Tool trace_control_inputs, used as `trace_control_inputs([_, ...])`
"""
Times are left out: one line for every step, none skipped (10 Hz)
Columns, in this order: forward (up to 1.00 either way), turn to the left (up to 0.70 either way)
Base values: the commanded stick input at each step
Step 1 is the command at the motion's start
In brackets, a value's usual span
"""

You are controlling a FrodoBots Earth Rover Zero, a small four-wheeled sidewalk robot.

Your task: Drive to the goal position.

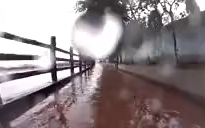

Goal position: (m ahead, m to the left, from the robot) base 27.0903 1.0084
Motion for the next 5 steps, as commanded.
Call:
trace_control_inputs([1.00, 0.00])
trace_control_inputs([1.00, 0.00])
trace_control_inputs([1.00, 0.00])
trace_control_inputs([1.00, 0.00])
trace_control_inputs([1.00, 0.00])
